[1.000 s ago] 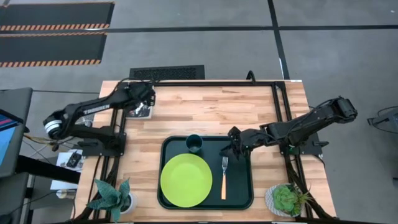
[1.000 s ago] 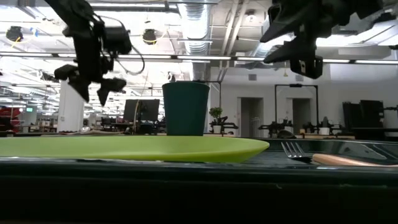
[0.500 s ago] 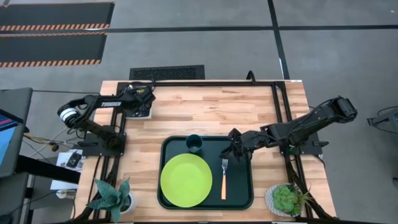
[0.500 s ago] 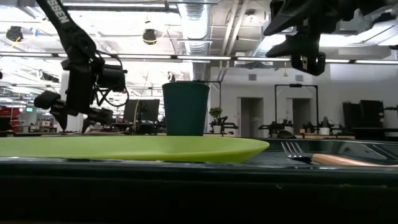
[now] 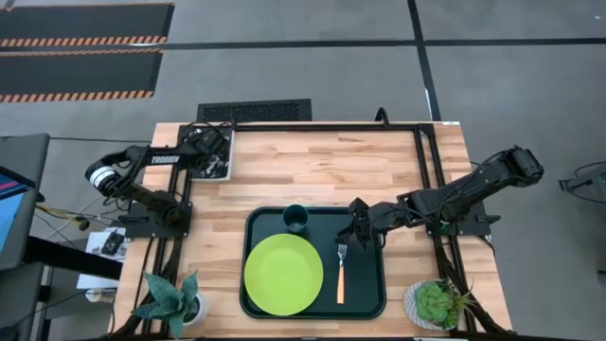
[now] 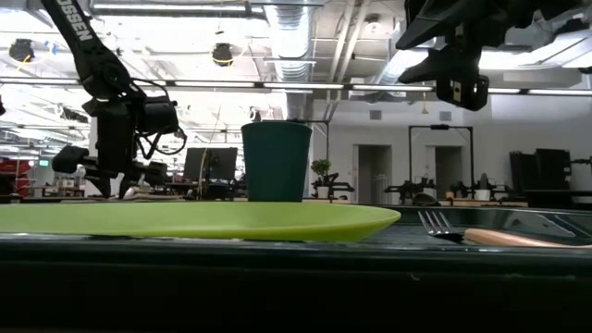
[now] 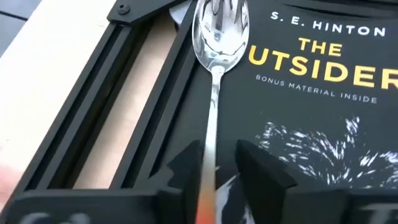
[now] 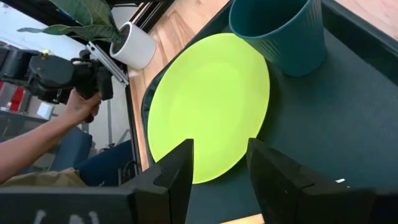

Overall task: Pick and place plate/cup/fork/spoon on tray
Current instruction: Put the orange spoon to the right of the light orange fork on the green serving tray

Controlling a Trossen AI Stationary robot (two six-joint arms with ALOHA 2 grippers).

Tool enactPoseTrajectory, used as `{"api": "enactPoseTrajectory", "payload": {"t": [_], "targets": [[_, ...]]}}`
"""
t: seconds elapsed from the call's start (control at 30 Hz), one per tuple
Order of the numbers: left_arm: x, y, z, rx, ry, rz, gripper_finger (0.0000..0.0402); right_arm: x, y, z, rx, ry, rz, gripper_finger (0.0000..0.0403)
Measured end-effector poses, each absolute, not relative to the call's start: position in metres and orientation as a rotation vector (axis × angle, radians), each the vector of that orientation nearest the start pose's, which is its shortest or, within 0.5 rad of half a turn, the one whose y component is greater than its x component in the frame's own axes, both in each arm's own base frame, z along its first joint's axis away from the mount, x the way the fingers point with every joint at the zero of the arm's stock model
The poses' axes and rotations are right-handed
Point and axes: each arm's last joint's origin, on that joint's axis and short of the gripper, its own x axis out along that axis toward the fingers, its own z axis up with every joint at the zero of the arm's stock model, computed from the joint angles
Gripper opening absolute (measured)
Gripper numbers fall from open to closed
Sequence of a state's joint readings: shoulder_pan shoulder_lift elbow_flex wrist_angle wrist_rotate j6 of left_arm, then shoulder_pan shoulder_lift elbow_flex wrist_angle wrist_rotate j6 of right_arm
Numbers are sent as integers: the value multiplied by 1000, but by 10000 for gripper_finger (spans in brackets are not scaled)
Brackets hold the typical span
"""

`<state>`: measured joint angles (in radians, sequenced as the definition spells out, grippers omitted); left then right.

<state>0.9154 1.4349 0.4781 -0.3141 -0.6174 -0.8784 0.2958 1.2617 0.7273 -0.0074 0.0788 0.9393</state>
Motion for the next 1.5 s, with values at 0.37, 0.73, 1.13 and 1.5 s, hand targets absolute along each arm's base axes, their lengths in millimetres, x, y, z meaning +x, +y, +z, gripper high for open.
{"api": "enactPoseTrajectory", "payload": {"t": [0.37, 0.73, 1.13, 1.5], "targets": [[110, 169, 109, -772, 733, 1798, 7, 253, 75, 232, 823, 587, -58, 175], [114, 161, 126, -823, 656, 1676, 2, 254, 73, 232, 802, 563, -84, 175], [120, 152, 154, -831, 480, 1569, 1, 255, 71, 234, 768, 510, -133, 175], [140, 131, 181, -849, 289, 1361, 1, 264, 48, 242, 790, 364, -238, 175]]}}
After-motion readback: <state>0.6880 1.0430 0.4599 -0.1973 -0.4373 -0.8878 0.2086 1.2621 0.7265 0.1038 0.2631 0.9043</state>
